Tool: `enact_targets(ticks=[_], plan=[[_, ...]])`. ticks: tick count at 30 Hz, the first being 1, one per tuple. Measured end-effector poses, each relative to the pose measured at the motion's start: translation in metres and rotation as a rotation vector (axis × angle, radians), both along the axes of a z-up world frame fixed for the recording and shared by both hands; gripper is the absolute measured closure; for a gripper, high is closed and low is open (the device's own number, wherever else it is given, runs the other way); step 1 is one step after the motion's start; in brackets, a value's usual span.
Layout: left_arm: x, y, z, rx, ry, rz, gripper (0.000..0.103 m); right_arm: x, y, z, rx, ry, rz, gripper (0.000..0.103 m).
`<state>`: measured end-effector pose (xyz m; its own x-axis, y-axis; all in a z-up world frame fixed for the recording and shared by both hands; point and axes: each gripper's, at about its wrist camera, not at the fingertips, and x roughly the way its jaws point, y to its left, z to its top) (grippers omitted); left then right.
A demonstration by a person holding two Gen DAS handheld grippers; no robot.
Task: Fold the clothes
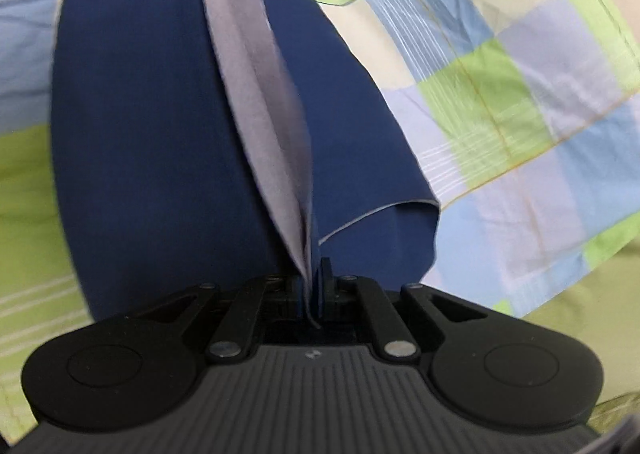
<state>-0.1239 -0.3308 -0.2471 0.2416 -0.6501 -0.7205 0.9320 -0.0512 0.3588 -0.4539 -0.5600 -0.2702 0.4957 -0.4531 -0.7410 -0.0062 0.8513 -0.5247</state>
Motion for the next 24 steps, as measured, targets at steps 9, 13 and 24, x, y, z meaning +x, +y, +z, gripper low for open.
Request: enact_targets(ticks=[9,13,24], plan=[[0.025,0.024,0.025,-0.085,0.054,0.113,0.058,-0.072,-0.039,0.044,0.386,-0.484,-0.324,0.068],[0.036,0.041,0.035,-0.096,0.052,0.148,0.059,-0.115,-0.057,0.043,0.495,-0.625,-0.478,0.068],[0.075,0.065,0.024,-0.139,0.282,0.232,0.059,-0.127,-0.083,-0.006,0.699,-0.671,-0.583,0.067]])
